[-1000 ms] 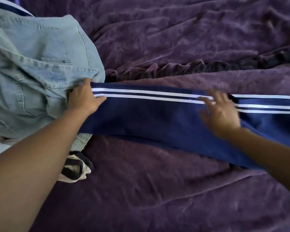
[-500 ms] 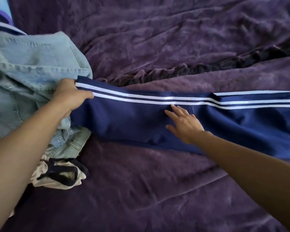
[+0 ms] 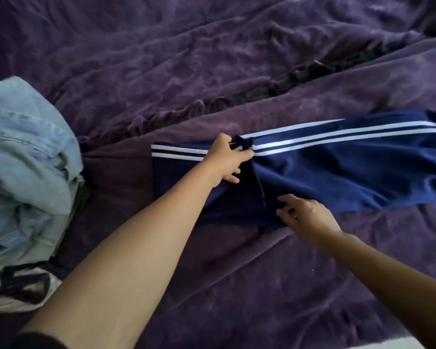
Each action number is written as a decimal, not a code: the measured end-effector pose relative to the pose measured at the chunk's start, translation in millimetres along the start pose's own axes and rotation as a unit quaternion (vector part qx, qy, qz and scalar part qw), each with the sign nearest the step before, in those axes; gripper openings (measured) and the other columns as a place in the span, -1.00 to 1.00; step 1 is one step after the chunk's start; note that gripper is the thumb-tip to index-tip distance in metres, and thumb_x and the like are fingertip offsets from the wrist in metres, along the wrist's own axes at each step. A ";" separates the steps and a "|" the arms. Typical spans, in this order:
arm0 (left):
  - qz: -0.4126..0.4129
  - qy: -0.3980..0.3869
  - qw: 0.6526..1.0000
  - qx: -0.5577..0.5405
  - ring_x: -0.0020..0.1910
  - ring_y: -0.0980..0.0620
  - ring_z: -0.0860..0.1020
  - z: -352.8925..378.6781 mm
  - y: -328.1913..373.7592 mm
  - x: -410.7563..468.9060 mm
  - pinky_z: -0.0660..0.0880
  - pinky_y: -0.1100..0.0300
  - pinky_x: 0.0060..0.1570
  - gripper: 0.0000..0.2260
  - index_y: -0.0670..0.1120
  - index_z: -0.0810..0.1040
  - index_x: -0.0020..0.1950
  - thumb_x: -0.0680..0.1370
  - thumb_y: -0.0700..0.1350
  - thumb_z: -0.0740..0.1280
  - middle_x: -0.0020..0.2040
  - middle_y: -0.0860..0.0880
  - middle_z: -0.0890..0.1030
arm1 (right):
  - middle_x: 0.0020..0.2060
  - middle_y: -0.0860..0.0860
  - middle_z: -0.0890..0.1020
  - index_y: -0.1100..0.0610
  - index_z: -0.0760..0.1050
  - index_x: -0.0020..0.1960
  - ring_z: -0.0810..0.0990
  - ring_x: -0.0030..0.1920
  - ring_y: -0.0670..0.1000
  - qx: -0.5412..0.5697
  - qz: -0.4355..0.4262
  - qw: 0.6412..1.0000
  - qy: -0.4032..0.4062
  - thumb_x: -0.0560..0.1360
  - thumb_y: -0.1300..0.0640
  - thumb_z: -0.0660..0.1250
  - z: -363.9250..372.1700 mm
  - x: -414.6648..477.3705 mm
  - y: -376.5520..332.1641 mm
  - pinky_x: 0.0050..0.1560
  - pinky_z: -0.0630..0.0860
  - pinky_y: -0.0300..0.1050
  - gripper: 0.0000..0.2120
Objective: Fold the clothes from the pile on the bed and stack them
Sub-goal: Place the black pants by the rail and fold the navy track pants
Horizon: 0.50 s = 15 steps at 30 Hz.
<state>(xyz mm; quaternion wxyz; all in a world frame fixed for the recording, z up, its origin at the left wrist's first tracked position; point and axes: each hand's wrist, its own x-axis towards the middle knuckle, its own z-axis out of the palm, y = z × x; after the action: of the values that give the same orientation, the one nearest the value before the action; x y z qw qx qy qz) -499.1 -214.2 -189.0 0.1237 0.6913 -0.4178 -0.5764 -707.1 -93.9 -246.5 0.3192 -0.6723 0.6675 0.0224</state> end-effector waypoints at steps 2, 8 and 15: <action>0.066 0.074 0.995 0.000 -0.01 -0.05 0.58 13.3 -6.5 3.5 0.59 0.02 -0.09 -0.69 -0.02 0.39 0.24 0.53 -0.05 0.35 0.07 -0.05 0.59 | -0.17 -0.26 0.65 -0.10 0.50 0.22 0.62 -0.01 -0.01 0.024 0.004 1.000 0.010 0.53 -0.08 0.29 -3.6 -6.6 18.0 -0.09 0.50 -0.09 -0.72; 0.112 0.114 0.899 0.408 0.21 -0.16 0.42 10.4 -92.9 -33.0 0.41 -0.05 0.14 -0.59 -0.04 0.39 0.38 0.54 -0.08 0.30 0.24 -0.11 0.46 | -0.20 -0.24 0.63 -0.06 0.57 0.13 0.64 -0.05 0.00 0.093 0.021 0.993 0.063 0.49 0.02 0.35 -29.7 -4.6 48.5 -0.08 0.51 -0.09 -0.78; 0.226 0.071 0.912 0.336 -0.34 -0.01 0.43 83.4 -95.6 -59.3 0.46 0.02 -0.21 -0.69 -0.07 0.43 -0.34 0.54 0.06 0.26 -0.44 0.05 0.44 | -0.01 0.08 0.68 0.03 0.58 0.15 0.61 0.06 0.18 0.070 0.127 0.966 0.212 0.47 0.07 0.35 -107.7 28.9 143.5 0.06 0.52 0.06 -0.74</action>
<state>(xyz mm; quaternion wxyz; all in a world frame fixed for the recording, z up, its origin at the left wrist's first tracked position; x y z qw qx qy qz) -531.8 -86.3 -235.7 0.0399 0.6184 -0.7219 -0.3079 -877.4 -155.2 -231.3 0.2109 -0.5475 0.7998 -0.1269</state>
